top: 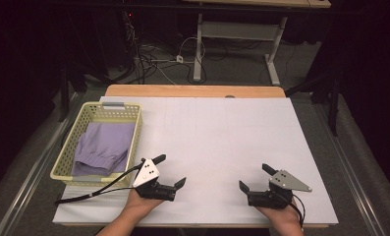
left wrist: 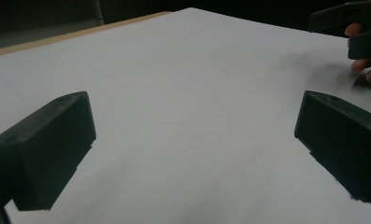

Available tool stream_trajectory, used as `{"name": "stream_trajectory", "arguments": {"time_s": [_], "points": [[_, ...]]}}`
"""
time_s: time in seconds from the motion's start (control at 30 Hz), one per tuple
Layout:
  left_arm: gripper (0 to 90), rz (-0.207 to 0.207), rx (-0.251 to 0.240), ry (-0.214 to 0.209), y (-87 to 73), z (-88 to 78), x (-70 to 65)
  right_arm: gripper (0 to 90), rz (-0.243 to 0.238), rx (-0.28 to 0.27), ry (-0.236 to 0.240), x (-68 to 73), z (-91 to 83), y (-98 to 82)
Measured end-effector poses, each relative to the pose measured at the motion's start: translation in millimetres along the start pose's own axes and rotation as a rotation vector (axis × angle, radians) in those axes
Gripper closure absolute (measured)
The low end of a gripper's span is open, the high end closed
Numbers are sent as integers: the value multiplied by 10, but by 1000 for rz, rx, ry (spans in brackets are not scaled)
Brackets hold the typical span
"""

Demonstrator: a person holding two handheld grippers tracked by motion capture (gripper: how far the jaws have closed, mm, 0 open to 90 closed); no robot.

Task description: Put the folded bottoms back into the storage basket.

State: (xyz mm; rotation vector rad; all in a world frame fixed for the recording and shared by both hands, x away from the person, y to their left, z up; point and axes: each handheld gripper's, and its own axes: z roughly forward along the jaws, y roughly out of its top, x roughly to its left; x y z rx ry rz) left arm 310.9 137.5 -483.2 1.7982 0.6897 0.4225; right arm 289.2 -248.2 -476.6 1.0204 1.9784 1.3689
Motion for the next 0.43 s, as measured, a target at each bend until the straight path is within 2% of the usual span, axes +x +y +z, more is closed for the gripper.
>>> {"name": "stream_trajectory", "arguments": {"time_s": [0.07,0.2,0.27,0.37,0.43], "points": [[0,-19,-19,-2,6,4,17,2,3,-11,-17,-11,-28,-7],[0,-8,-33,1,-5,-12,-2,2,31,-22,-40,-28,-58,5],[0,-14,-34,18,-11,-25,2,2,33,-30,-47,-5,-79,18],[0,-32,-29,44,-16,-32,15,2,19,-35,-41,29,-103,20],[0,-27,-29,53,-21,-40,0,2,9,-35,-34,43,-106,21]]}}
